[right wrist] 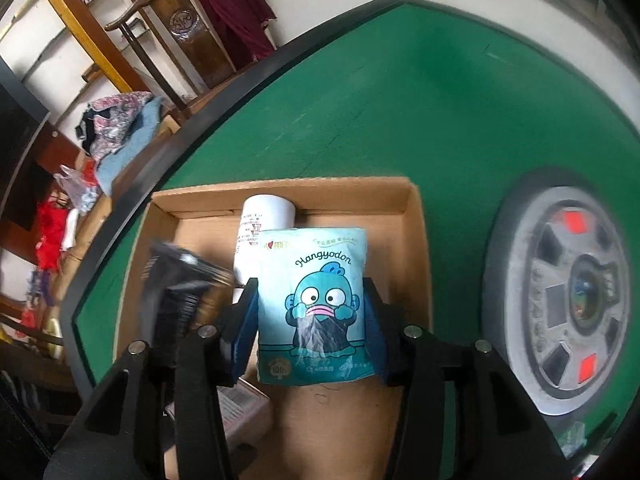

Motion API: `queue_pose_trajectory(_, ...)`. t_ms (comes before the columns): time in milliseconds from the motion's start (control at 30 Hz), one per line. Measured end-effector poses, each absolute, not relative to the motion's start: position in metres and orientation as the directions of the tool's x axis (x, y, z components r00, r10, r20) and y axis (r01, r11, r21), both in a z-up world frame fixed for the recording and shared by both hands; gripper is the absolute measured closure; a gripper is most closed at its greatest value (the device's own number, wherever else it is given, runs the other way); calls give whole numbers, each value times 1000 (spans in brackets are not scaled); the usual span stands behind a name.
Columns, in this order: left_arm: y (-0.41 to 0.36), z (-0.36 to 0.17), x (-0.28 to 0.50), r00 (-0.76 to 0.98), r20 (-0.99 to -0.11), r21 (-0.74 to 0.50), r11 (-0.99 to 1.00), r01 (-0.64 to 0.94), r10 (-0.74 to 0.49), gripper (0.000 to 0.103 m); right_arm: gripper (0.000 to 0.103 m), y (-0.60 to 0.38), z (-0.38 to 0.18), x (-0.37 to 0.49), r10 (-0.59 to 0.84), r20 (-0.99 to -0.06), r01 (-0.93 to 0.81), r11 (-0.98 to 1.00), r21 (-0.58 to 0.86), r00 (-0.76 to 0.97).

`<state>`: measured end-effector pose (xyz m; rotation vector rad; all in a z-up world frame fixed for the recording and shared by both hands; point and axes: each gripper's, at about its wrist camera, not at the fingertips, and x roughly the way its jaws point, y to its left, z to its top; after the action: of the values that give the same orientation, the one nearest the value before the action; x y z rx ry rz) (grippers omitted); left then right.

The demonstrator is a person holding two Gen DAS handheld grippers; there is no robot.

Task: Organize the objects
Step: 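Carry the barcode box into the tray and release it while the right gripper drops the blue packet there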

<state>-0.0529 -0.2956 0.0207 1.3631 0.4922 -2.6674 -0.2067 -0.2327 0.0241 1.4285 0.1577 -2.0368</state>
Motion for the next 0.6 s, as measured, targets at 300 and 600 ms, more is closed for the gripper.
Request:
queue_pose_trajectory(300,-293,40,-33,-666,-743,-304,-920,246,67,48,49,-214,49,-199,-466,-838,573,-784,241,-285)
queue_pose_trajectory(600,-287,50,-19,-696,-717,-290,-926,243,42,43,48,-203,72,-182,-530,-787,587,-761,278,-315)
